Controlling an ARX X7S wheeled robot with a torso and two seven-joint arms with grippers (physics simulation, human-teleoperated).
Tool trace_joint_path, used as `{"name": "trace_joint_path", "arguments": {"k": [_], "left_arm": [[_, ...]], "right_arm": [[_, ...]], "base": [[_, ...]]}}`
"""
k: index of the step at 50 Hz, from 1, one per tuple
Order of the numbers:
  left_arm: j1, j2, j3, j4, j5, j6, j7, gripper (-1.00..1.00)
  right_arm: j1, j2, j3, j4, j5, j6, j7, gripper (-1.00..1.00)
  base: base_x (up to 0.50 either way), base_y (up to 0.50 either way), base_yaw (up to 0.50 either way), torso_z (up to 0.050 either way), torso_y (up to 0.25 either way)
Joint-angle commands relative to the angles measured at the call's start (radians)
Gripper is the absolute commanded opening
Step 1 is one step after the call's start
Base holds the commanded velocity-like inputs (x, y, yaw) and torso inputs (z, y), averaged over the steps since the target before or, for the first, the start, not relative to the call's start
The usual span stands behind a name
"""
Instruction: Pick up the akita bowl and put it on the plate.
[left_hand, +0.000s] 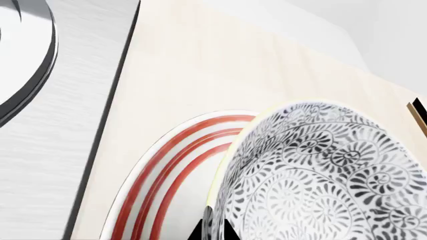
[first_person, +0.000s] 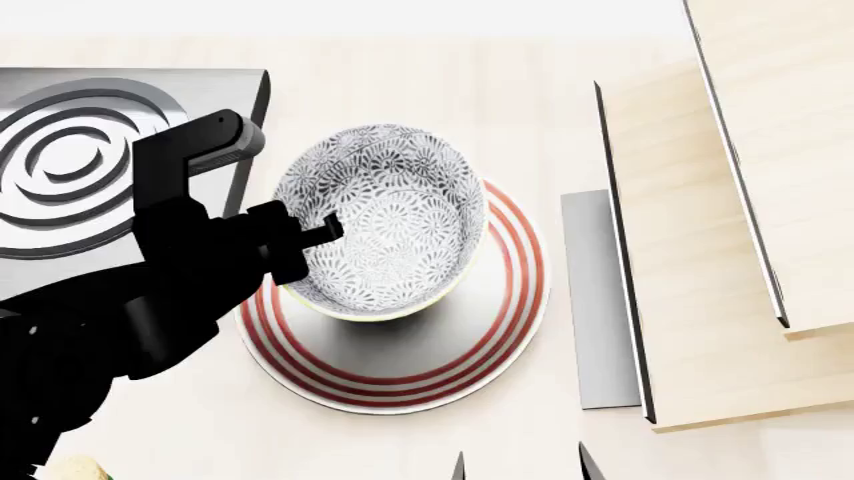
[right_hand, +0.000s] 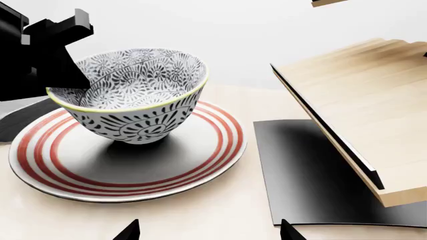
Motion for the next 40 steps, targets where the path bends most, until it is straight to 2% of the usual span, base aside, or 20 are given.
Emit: {"name": "trace_joint_path", "arguments": {"k": [1, 15, 16, 40], "left_arm": [[-0.002, 0.005, 0.013, -0.027, 0.007, 0.016, 0.001, -1.0], [0.001, 0.0, 0.034, -0.03, 0.007, 0.02, 0.01, -1.0], [0.0, -0.001, 0.035, -0.028, 0.01, 0.02, 0.002, 1.0], [0.017, -0.07, 0.024, 0.18, -0.051, -0.082, -0.114, 1.0]], "right_arm": [[0.001, 0.0, -0.004, 0.004, 0.001, -0.002, 0.001, 1.0], [0.005, -0.001, -0.007, 0.012, 0.003, -0.003, 0.001, 1.0], [0.005, -0.001, -0.008, 0.012, 0.002, -0.003, 0.002, 1.0], [0.005, 0.006, -0.018, -0.008, -0.003, 0.009, 0.008, 1.0]], "base": [[0.0, 0.0, 0.0, 0.0, 0.0], [0.0, 0.0, 0.0, 0.0, 0.0], [0.0, 0.0, 0.0, 0.0, 0.0], [0.0, 0.0, 0.0, 0.0, 0.0]]}}
